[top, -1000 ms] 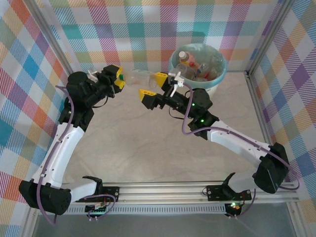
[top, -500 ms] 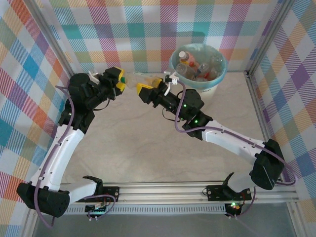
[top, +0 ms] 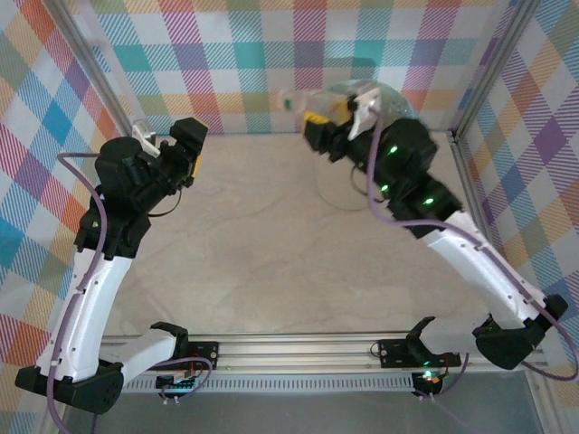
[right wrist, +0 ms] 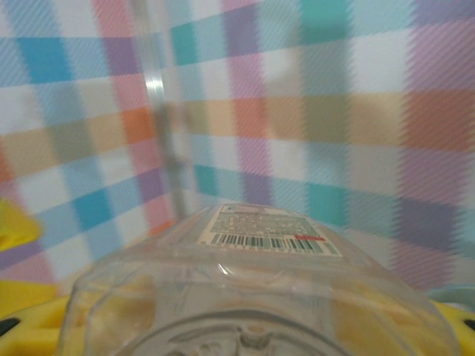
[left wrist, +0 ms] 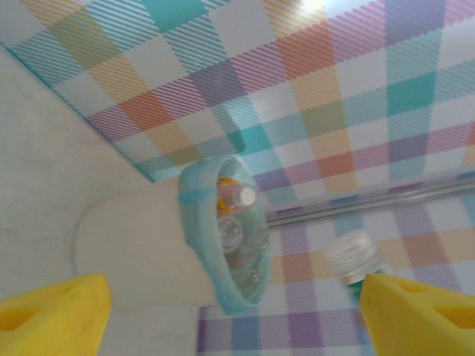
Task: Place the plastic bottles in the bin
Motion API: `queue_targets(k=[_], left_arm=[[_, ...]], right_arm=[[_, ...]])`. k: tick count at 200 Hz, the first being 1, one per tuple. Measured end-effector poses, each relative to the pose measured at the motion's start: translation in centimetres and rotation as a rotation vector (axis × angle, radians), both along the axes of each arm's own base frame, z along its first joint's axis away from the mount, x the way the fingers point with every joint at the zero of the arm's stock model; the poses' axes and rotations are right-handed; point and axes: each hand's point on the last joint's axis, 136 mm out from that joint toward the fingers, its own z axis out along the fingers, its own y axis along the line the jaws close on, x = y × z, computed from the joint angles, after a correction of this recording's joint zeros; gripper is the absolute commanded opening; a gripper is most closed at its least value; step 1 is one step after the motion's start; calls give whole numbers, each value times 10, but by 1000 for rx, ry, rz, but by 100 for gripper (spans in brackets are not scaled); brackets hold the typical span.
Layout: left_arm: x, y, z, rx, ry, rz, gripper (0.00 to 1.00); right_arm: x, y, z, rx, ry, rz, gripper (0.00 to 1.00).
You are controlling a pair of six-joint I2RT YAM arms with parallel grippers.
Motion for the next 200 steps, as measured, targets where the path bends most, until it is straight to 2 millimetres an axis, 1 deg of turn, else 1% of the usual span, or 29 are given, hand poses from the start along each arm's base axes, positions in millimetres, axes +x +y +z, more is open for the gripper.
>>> queue_targets(k=[17, 30, 43, 60, 85, 106, 128, 158, 181, 194, 200], left_arm=[[0, 0, -11, 71, 18, -14, 88], [2, -1, -21, 120, 39, -25, 88], [3, -1, -30, 159, 59, -36, 88], [3, -1, -37, 201, 75, -47, 88], [1, 0, -37, 238, 71, -54, 89], [1, 1, -37, 254, 73, -56, 89], [3, -1, -42, 267, 86, -68, 89], [4, -3, -52, 283, 117, -83, 89], [4, -5, -53, 291, 117, -93, 90], [4, -5, -53, 294, 116, -95, 90], [4, -5, -54, 294, 117, -96, 90]], right_arm=[[14, -37, 14, -55, 9, -115, 53], [28, -61, 13, -106, 30, -210, 53], [42, -75, 3, -169, 64, -281, 53], [65, -87, -21, -257, 130, -359, 53], [105, -92, -54, -364, 220, -449, 53], [136, -90, -76, -427, 274, -507, 52], [161, -88, -95, -471, 316, -560, 54], [185, -89, -124, -510, 369, -601, 56], [200, -91, -144, -506, 415, -624, 59], [208, -94, -153, -500, 440, -637, 62], [211, -95, -157, -498, 452, -641, 66]])
